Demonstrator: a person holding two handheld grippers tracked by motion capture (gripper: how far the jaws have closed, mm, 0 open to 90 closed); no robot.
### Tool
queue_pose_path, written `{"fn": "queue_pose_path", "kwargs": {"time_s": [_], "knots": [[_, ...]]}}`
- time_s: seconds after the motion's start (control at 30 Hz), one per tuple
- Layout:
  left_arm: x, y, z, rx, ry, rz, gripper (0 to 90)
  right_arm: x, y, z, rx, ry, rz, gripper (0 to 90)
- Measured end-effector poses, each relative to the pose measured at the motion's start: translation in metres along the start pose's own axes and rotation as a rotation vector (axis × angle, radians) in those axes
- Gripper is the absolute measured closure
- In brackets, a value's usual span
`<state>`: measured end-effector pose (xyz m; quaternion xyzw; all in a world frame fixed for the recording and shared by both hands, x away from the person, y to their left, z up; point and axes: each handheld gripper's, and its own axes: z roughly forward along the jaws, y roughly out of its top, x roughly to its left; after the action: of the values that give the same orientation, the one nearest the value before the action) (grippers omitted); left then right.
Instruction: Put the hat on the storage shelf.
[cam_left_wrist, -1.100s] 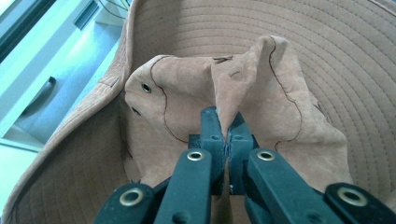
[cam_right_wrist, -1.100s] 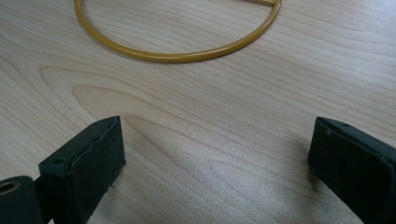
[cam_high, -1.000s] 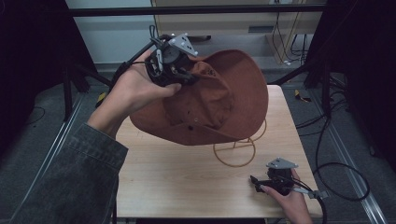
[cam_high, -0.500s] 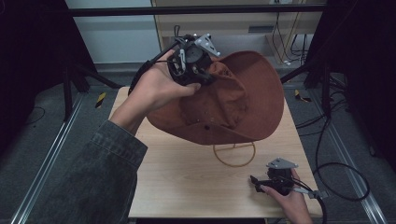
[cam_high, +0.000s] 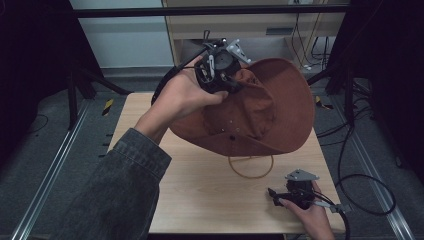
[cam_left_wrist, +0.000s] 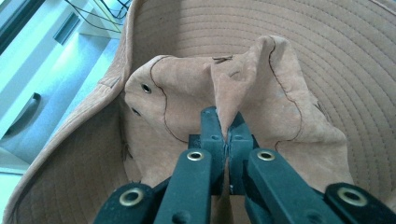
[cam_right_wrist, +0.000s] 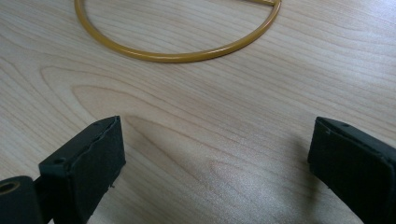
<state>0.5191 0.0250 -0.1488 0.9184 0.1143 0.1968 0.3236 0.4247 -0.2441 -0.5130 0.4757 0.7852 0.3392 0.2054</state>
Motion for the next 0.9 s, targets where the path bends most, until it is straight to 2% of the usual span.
{"fn": "queue_pose_path", "kwargs": {"time_s": [0.17,0.5,0.9], "knots": [[-0.002,0.004,0.008,-0.004,-0.005,-0.003,88.6,0.0,0.0,0.0,0.0,0.001,0.002,4.1],[-0.009,0.015,0.02,0.023,-0.017,0.024,88.6,0.0,0.0,0.0,0.0,0.002,0.005,4.1],[-0.012,0.018,0.032,0.044,-0.022,0.032,88.6,0.0,0.0,0.0,-0.001,0.002,0.004,4.1]]}}
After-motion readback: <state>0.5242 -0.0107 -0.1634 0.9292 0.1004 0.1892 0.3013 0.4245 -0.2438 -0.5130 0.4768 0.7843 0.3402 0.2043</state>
